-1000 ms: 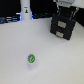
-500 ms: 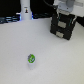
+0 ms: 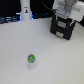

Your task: Open the kcup holder, insert the kcup into the holder, and close the kcup holder

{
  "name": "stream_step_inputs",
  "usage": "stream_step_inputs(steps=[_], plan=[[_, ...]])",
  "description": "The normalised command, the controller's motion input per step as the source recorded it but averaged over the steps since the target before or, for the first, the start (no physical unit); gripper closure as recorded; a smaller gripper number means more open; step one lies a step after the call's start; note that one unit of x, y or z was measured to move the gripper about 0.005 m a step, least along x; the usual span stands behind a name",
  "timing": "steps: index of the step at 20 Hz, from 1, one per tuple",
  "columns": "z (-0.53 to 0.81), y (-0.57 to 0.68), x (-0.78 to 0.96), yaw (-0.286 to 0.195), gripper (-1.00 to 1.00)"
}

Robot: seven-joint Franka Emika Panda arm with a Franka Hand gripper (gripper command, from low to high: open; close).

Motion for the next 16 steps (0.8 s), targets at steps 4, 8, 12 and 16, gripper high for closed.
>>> stream_step_inputs(steps=[4, 8, 12, 16], plan=[[-0.04, 0.05, -0.22, -0.004, 1.00], [-0.01, 0.00, 0.00, -0.004, 1.00], [-0.01, 0.01, 0.04, -0.005, 1.00], [0.03, 0.01, 0.27, -0.014, 1.00]])
